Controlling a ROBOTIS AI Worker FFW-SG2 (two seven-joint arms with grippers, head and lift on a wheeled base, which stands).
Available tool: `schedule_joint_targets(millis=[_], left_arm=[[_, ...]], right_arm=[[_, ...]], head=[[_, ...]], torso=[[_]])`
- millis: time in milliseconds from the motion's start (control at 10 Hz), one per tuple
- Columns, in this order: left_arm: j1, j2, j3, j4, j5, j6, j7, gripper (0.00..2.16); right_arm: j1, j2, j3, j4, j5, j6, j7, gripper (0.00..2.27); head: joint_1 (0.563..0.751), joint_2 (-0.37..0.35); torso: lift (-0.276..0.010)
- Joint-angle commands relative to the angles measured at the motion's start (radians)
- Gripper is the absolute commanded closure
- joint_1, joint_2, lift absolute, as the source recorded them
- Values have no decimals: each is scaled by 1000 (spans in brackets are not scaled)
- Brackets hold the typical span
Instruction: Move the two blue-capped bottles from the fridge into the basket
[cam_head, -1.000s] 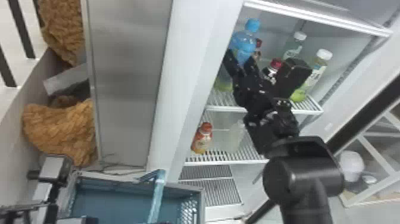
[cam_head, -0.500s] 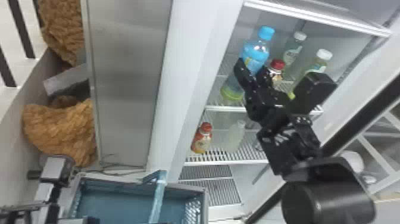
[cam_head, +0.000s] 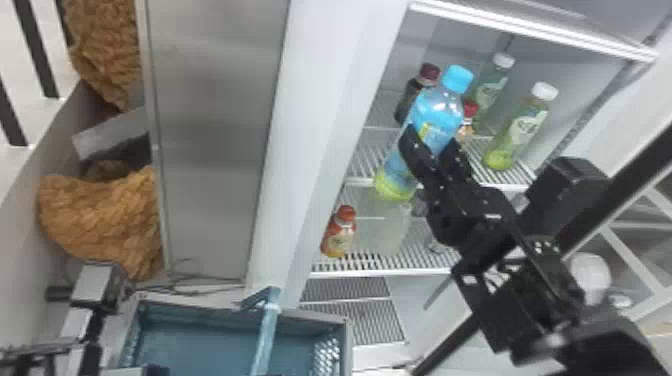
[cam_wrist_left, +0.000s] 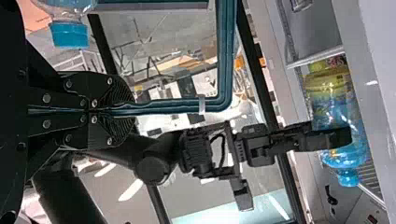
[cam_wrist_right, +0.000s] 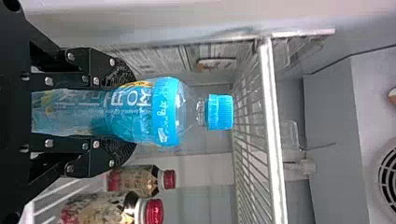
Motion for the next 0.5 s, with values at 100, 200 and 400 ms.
schedule_joint_targets(millis=[100,200,400], left_arm=[[0,0,-7,14,0,1,3,1205],[-3,0,-13,19,0,1,3,1205],[2,5,-13,19,2,1,3,1205]], right_arm=[[100,-3,-4,-74,-32,29,16,1283],[144,-5,-4,-114,-46,44,30,1283],[210,-9,11,-155,-72,83,67,1283]], head=[[695,-350],[695,-350],[695,-350]], torso=[[-76],[-76],[-76]])
